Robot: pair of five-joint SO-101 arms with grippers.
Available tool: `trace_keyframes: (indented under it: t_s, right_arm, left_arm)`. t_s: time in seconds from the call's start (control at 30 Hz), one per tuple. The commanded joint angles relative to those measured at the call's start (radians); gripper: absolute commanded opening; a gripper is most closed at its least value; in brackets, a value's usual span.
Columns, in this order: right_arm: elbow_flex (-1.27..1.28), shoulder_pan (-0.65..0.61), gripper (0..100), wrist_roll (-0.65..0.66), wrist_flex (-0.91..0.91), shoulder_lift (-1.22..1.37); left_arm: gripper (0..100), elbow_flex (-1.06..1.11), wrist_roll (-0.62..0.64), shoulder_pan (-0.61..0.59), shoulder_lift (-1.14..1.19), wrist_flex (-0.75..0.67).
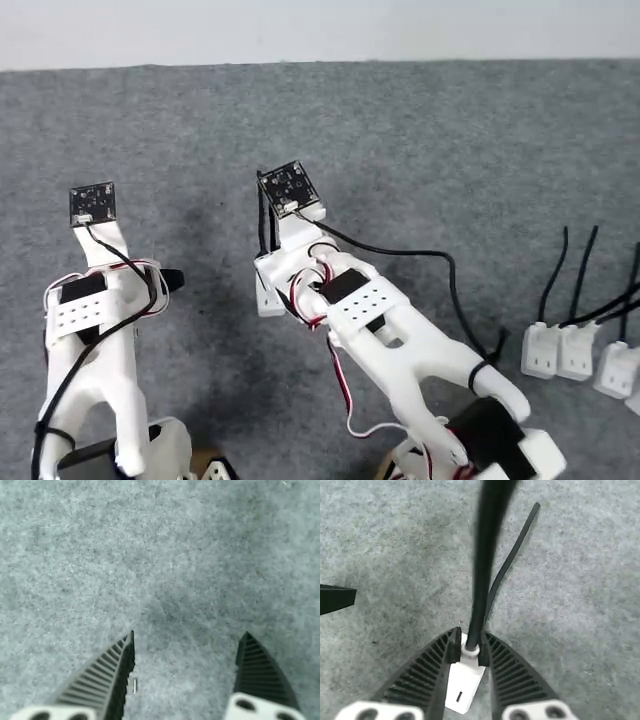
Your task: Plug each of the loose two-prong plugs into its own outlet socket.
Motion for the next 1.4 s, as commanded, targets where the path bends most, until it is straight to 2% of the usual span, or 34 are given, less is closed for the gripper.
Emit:
trace_keyframes:
  t_s: [0.0, 0.27, 0.47, 0.6, 0.87, 0.93, 1.07, 1.13, 1.2, 1.37]
  right_arm:
    - [-0.057, -0.015, 0.8, -0.011, 0.015, 0.033]
    - [-0.057, -0.076, 0.8, -0.003, 0.148, 0.036]
    - [-0.057, -0.136, 0.8, 0.094, 0.245, 0.074]
    - [-0.112, -0.133, 0.8, 0.147, 0.297, 0.145]
    - [-0.252, -0.137, 1.7, 0.146, 0.415, 0.240]
    - [-0.284, -0.150, 6.0, 0.133, 0.456, 0.240]
    - [-0.347, -0.226, 22.0, -0.009, 0.533, 0.240]
    - [-0.370, -0.252, 28.3, -0.035, 0.547, 0.248]
    - [-0.373, -0.262, 30.1, -0.038, 0.544, 0.251]
    - [-0.358, -0.260, 26.6, -0.035, 0.490, 0.278]
  left_arm:
    - [31, -0.041, -0.006, 0.009, 0.002, -0.023]
    - [31, -0.021, -0.006, 0.009, 0.002, -0.057]
    - [31, -0.018, -0.006, 0.012, 0.002, -0.069]
    - [31, -0.010, -0.006, 0.012, 0.002, -0.071]
    - [31, -0.005, -0.003, 0.009, 0.002, -0.091]
    - [31, -0.008, -0.002, 0.008, 0.002, -0.091]
    - [31, -0.012, -0.002, 0.008, 0.002, -0.094]
    - [31, -0.008, -0.002, 0.006, 0.002, -0.110]
    - [31, -0.005, -0.002, 0.006, 0.002, -0.117]
    - [31, -0.005, -0.002, 0.006, 0.002, -0.118]
